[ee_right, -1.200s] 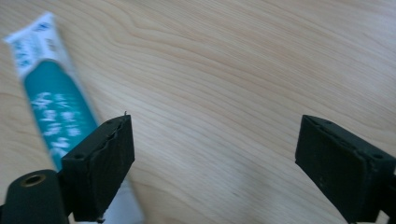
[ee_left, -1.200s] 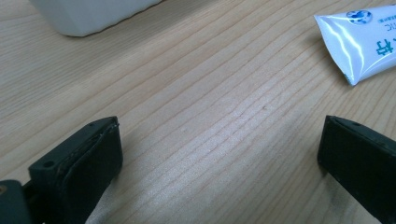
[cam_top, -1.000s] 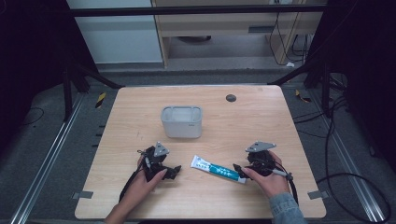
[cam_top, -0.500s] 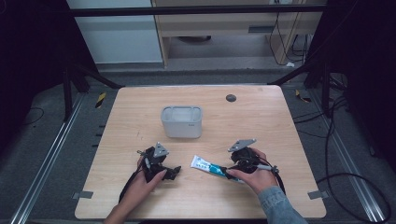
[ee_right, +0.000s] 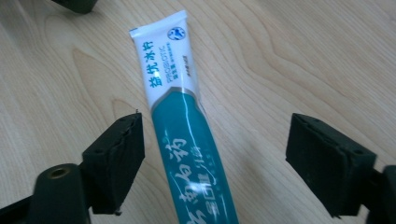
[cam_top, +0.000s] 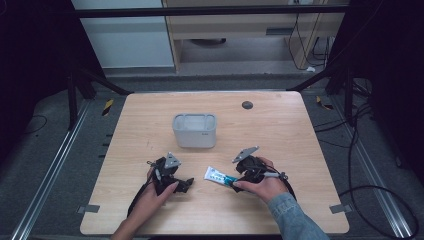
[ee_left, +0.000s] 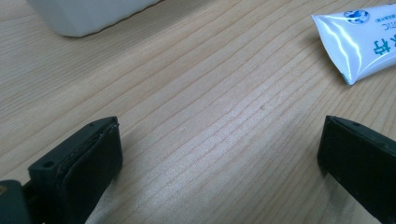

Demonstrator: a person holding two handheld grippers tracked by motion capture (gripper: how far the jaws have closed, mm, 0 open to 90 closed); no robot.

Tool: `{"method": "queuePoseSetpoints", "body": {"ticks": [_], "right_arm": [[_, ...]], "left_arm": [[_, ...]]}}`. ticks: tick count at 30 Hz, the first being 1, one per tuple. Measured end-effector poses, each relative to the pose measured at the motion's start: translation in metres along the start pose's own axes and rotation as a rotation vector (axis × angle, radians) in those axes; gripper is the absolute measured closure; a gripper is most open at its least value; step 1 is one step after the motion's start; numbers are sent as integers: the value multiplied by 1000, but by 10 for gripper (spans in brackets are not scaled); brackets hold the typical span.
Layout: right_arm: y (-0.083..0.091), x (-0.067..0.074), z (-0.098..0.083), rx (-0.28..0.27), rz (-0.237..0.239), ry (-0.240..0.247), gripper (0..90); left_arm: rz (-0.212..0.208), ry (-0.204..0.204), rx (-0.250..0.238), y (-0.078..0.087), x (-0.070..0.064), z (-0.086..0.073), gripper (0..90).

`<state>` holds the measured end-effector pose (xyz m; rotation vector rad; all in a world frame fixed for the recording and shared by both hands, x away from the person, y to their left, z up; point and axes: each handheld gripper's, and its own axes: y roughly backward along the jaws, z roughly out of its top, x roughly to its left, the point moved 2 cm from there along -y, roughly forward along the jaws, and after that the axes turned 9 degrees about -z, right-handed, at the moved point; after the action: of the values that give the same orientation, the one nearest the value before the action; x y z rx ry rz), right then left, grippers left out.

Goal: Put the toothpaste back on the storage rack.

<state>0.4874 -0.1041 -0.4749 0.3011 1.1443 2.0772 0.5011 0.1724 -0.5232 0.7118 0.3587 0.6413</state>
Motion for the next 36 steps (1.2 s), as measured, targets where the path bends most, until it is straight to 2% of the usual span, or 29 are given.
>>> {"method": "queuePoseSetpoints", "body": {"ticks": [5,12,14,22,36], "right_arm": [[-6,6,10,26,10,45,262],[-10,10,16,55,28,81,299],[-11,13,20,70,31,110,306],[-13,16,26,81,38,138,330],[-26,23,28,159,56,205,452]], "left_arm": [[0,0,0,0,0,0,0],[0,0,0,0,0,0,0],[0,0,0,0,0,0,0],[0,0,1,0,0,0,0],[0,0,0,0,0,0,0]]}}
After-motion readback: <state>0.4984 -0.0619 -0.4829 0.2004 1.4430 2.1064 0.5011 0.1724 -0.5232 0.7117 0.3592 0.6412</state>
